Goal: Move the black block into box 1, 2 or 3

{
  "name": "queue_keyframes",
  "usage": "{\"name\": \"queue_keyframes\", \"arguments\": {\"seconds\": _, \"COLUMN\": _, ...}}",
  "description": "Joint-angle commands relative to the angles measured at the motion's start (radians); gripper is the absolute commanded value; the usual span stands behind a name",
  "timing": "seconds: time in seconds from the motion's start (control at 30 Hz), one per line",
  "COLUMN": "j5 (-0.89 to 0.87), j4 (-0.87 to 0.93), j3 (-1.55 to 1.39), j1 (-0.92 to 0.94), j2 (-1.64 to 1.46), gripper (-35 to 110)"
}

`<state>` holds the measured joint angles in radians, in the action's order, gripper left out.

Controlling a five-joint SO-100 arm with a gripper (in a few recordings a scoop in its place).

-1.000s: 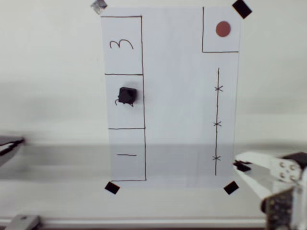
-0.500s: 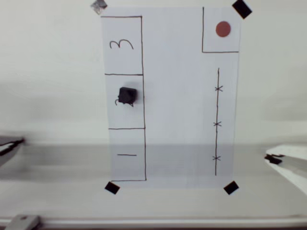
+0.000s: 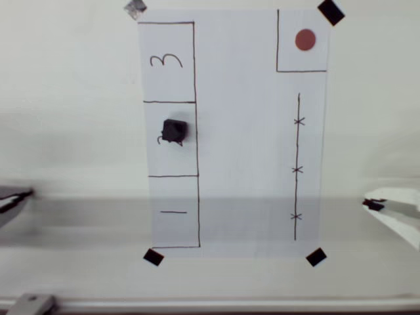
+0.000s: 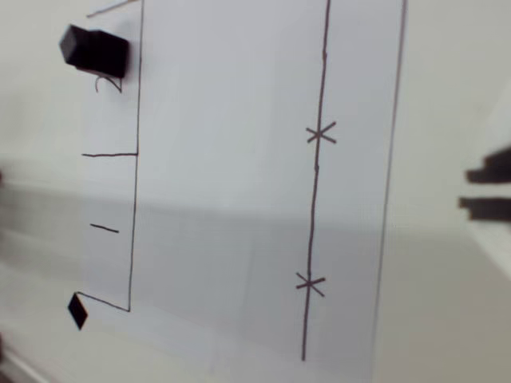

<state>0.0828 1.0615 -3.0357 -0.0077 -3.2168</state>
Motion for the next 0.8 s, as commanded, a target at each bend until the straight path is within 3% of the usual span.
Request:
{"name": "queue_keyframes", "arguments": {"seconds": 0.0, "j5": 0.037, "j4": -0.006, "j3": -0.052, "j1": 0.002, "j2": -0.014, "gripper": 0}}
{"name": "queue_keyframes", "arguments": {"seconds": 0.2, "j5": 0.02, "j4": 0.017, "j3": -0.071, "j1": -0.003, "j2": -0.015, "gripper": 0}}
{"name": "queue_keyframes", "arguments": {"seconds": 0.57, "j5": 0.015, "j4": 0.267, "j3": -0.071, "j1": 0.006, "j2": -0.015, "gripper": 0}}
{"name": "queue_keyframes", "arguments": {"seconds": 0.77, "j5": -0.057, "j4": 0.279, "j3": -0.071, "j1": -0.002, "j2": -0.015, "gripper": 0}}
